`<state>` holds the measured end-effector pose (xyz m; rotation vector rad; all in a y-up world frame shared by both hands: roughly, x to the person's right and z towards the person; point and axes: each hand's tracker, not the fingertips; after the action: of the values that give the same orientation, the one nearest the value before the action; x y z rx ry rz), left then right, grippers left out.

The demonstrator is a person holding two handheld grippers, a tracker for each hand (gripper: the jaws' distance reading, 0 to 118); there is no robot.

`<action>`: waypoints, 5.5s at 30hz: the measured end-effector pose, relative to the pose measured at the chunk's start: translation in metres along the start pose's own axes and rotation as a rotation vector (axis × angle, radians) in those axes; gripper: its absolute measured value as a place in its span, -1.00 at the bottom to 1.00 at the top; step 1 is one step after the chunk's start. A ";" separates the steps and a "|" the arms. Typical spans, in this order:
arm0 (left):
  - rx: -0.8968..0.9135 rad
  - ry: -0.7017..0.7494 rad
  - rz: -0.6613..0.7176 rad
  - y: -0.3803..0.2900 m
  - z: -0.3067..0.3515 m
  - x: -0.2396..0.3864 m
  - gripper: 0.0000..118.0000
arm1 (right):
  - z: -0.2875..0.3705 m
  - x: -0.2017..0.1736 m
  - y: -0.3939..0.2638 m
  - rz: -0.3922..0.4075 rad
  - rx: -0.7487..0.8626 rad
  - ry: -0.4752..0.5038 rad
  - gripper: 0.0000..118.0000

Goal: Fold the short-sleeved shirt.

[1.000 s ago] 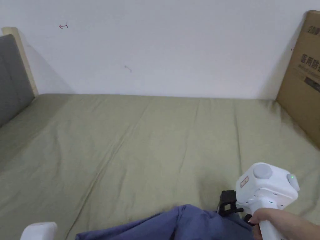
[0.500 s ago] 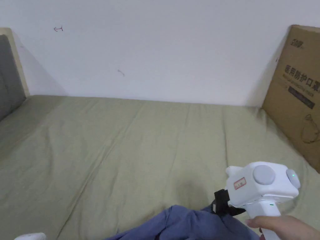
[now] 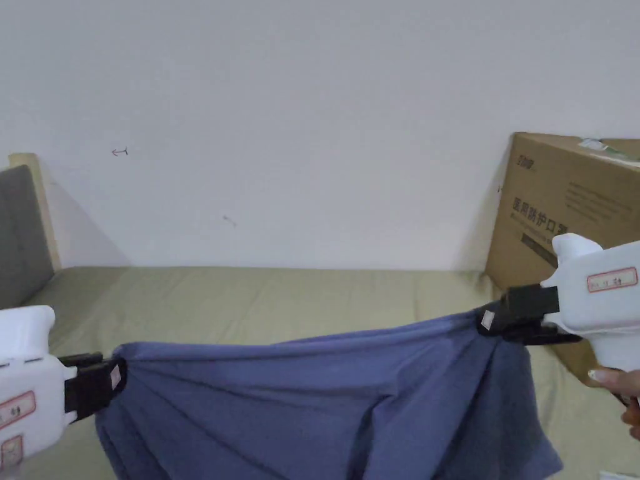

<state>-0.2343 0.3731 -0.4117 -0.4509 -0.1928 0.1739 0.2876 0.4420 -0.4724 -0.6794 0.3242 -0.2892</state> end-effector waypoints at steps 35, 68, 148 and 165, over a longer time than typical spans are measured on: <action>0.203 0.107 -0.067 0.252 -0.159 0.043 -1.00 | -0.078 -0.070 0.235 0.383 0.268 -0.336 -0.75; -0.318 -0.097 0.061 -0.144 0.024 0.021 -0.99 | 0.028 -0.002 -0.249 0.020 -0.185 -0.066 -0.75; -0.564 0.243 -0.146 -0.134 -0.254 -0.097 -0.98 | -0.306 0.190 -0.066 -0.135 -0.399 -0.402 0.59; -0.591 0.215 -0.094 -0.137 -0.251 -0.098 -0.98 | -0.343 0.155 -0.118 0.023 -0.544 -0.380 -0.95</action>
<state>-0.2562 0.1271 -0.5862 -1.0406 -0.0498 -0.0295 0.2796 0.1049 -0.6770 -1.2440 0.0407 -0.0405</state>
